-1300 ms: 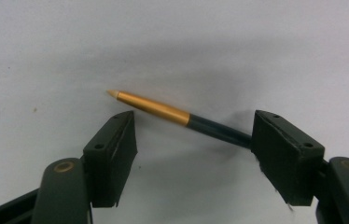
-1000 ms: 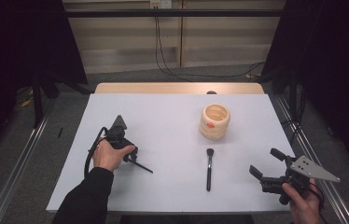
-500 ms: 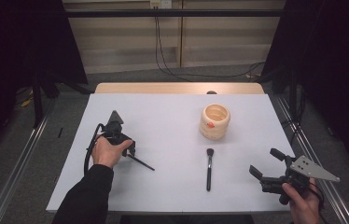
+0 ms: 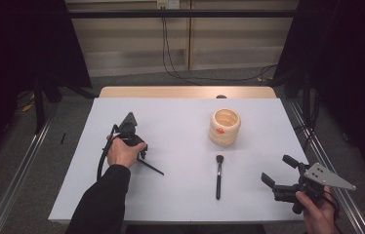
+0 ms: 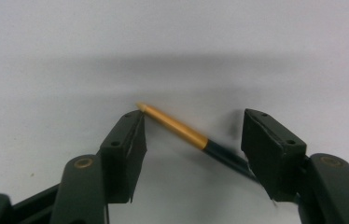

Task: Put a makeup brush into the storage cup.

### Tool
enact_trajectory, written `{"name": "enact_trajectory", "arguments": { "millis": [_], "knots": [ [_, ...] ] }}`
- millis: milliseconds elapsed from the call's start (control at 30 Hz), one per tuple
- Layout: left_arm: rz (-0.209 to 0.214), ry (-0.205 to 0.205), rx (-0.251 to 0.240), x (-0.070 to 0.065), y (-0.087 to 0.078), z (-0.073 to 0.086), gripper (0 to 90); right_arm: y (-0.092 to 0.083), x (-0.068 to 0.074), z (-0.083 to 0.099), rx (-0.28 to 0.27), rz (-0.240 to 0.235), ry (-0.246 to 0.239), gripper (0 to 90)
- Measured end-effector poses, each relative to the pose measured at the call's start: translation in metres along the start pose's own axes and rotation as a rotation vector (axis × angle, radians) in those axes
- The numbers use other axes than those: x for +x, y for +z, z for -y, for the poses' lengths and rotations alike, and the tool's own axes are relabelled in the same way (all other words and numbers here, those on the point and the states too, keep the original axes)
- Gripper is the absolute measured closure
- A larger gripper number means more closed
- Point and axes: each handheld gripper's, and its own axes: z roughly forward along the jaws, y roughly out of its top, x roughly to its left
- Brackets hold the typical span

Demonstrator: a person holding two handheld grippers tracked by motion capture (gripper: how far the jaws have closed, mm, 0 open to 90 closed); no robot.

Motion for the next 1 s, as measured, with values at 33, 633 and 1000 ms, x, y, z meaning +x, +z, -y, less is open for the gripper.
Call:
{"name": "enact_trajectory", "arguments": {
  "millis": [33, 633, 1000],
  "knots": [
    [-0.015, 0.003, 0.001, 0.001, 0.0, 0.0, 48.2, 0.0, 0.0, 0.0, 0.001, -0.001, 0.002, 0.2],
    [-0.043, 0.049, -0.006, 0.01, -0.001, 0.002, 81.2, 0.0, 0.001, 0.0, 0.003, -0.003, 0.002, 0.2],
    [0.005, 0.085, -0.004, 0.015, -0.003, 0.002, 85.5, 0.0, 0.0, 0.0, 0.004, -0.002, 0.0, 0.2]
  ]
}}
